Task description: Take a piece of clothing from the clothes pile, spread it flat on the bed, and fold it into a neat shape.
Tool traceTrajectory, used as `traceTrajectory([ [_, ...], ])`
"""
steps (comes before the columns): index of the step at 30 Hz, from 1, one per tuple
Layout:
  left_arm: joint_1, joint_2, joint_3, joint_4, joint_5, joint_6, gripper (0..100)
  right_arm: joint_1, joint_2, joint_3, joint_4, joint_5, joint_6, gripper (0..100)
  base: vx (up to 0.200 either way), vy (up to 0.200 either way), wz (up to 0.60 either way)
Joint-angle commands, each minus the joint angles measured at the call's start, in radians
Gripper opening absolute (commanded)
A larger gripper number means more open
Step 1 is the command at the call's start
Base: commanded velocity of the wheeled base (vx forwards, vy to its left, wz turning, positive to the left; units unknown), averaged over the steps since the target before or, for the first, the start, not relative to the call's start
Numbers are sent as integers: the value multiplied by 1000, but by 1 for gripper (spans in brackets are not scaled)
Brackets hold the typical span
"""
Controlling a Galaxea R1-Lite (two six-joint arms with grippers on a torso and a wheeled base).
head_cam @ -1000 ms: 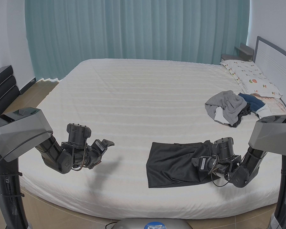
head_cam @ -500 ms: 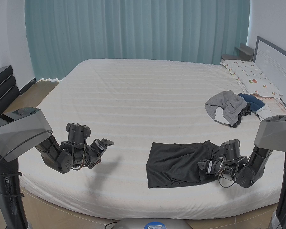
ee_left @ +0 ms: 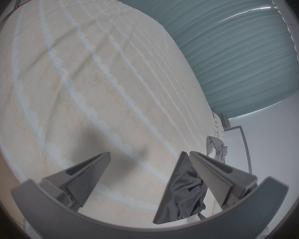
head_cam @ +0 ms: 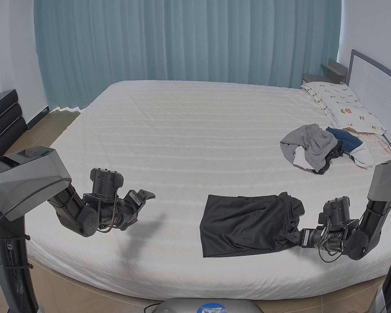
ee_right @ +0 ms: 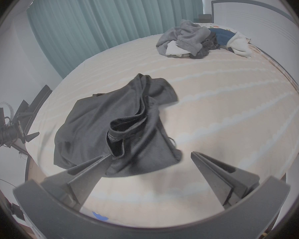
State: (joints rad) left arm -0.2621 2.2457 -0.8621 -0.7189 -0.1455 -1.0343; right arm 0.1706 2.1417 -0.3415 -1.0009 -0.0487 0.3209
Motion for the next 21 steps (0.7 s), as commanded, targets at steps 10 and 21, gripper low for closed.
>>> traceTrajectory([
  [10, 0, 2, 3, -1, 1, 3, 100, -134, -69, 111, -68, 86, -66, 100, 0, 0, 0],
  [21, -2, 2, 3, -2, 1, 3, 100, 7, -20, 1, -96, 107, 113, 100, 0, 0, 0],
])
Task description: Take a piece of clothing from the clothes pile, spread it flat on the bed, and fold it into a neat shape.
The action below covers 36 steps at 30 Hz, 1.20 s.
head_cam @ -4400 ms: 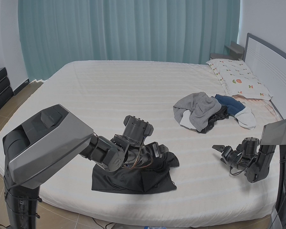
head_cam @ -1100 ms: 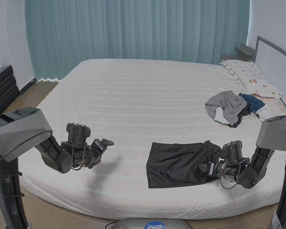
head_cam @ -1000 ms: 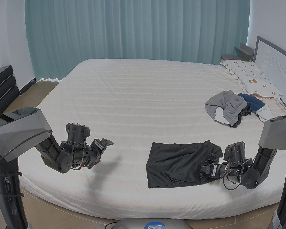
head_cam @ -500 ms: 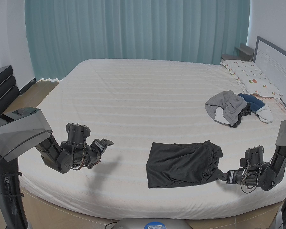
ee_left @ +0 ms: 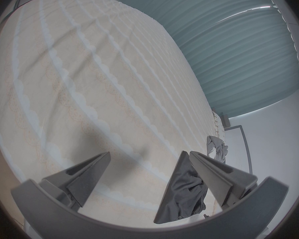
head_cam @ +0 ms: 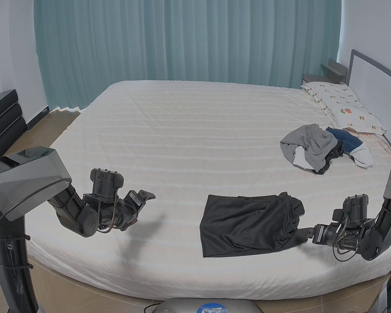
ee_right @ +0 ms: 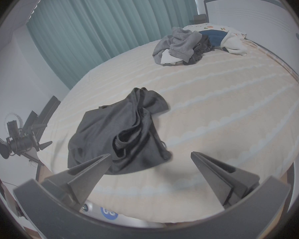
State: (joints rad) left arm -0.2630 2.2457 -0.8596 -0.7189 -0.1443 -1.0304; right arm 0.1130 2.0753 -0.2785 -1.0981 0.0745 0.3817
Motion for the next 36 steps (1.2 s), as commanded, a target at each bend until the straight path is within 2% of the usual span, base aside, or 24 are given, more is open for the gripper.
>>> traceTrajectory([
  [1, -1, 2, 1, -1, 0, 1, 100, 79, 55, -82, 6, -28, 77, 100, 0, 0, 0],
  [5, -1, 3, 1, -1, 0, 1, 100, 103, 88, -107, 6, -36, 89, 100, 0, 0, 0],
  [10, -1, 3, 1, -1, 0, 1, 100, 128, 152, -139, 7, -88, 85, 100, 0, 0, 0],
  [11, -1, 3, 1, -1, 0, 1, 100, 132, 158, -136, 7, -90, 83, 0, 0, 0, 0],
  [16, -1, 3, 1, -1, 0, 1, 100, 137, 150, -122, 20, -94, 85, 0, 0, 0, 0],
  [22, -1, 3, -1, -1, 0, 0, 100, 106, 69, -62, 21, -87, 68, 0, 0, 0, 0],
  [25, 1, 2, -4, -1, -1, -5, 100, 76, 57, -24, 18, -71, 5, 0, 0, 0, 0],
  [26, 1, 2, -4, -1, -1, -5, 100, 43, 57, -4, 9, -39, -58, 0, 0, 0, 0],
  [28, 1, 2, -4, -1, -1, -5, 100, 40, 57, -1, 9, -33, -66, 0, 0, 0, 0],
  [29, 1, 2, -4, -1, 0, -5, 100, 13, 55, 15, 9, 11, -113, 0, 0, 0, 0],
  [36, -1, 2, -3, -1, 0, -5, 100, -45, 83, 5, 9, 28, -233, 0, 0, 0, 0],
])
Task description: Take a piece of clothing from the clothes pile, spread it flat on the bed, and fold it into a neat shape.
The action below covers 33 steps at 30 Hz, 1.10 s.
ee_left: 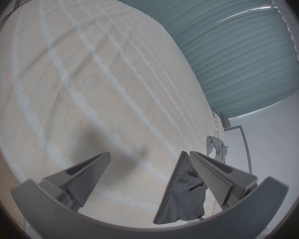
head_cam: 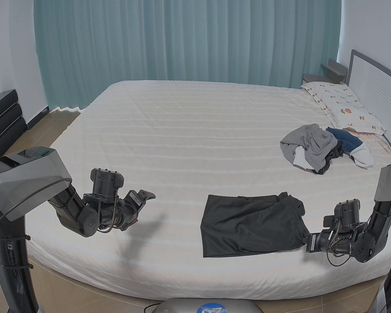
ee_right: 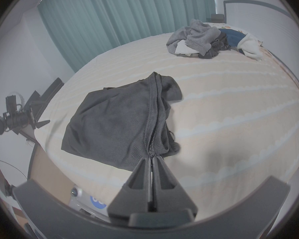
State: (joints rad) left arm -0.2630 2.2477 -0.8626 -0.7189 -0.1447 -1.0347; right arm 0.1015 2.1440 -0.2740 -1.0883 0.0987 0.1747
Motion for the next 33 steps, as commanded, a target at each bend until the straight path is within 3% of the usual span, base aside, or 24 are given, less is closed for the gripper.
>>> traceTrajectory([
  [1, -1, 0, 0, -1, 0, -1, 100, -37, 17, 1, 1, 6, -41, 0, 0, 0, 0],
  [3, -1, 0, 0, -1, 0, -1, 100, -48, 20, 3, 10, 6, -66, 0, 0, 0, 0],
  [4, -1, 0, 0, -1, 0, -1, 100, -55, 22, -1, 10, 7, -73, 100, 0, 0, 0],
  [10, -1, 1, 0, -1, 2, 4, 100, -86, 8, -17, -8, 52, -77, 100, 0, 0, 0],
  [15, 1, -2, 7, -1, 2, 2, 100, -112, -30, -111, -1, 88, 65, 100, 0, 0, 0],
  [16, 1, 0, 5, -1, 2, 4, 100, -109, -23, -159, 11, 88, 135, 100, 200, 0, 0],
  [17, 1, 0, 5, -1, 2, 4, 100, -109, -21, -163, 13, 87, 141, 100, 200, 0, 0],
  [20, -2, 1, 10, -2, 10, 7, 100, -75, 51, -286, 62, 87, 273, 100, 200, 0, 0],
  [26, -4, 3, 11, -2, 11, 10, 100, -51, 125, -421, 136, 90, 351, 100, 33, 0, 0],
  [33, -4, 3, 10, -2, 11, 10, 100, -37, 162, -528, 231, 95, 387, 100, 0, 0, 0],
])
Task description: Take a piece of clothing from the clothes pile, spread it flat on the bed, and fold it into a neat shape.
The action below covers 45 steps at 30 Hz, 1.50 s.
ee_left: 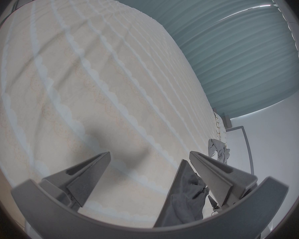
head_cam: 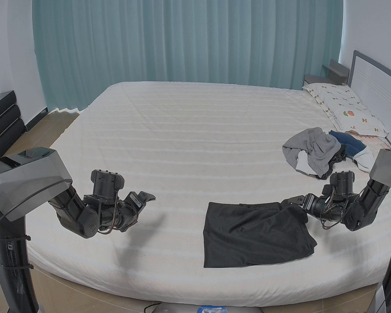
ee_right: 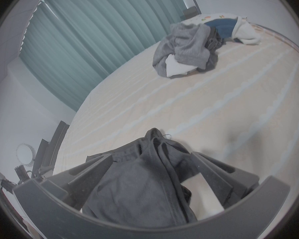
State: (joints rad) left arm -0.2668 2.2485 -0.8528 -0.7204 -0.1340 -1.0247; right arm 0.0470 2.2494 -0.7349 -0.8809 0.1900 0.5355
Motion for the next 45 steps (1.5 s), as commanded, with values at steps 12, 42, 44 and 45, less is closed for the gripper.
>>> traceTrajectory([
  [12, -2, 2, -2, -1, 1, 0, 100, 30, 64, -133, 25, 12, 55, 100, 0, 0, 0],
  [42, -2, 2, -5, 1, 1, -2, 100, 28, 133, -189, 95, 9, 54, 0, 0, 0, 0],
  [44, -2, 3, -5, 1, 1, -2, 100, 14, 128, -189, 95, 9, 54, 0, 0, 0, 0],
  [45, -2, 3, -5, 1, 1, -2, 100, 10, 127, -189, 94, 11, 54, 0, 0, 0, 0],
])
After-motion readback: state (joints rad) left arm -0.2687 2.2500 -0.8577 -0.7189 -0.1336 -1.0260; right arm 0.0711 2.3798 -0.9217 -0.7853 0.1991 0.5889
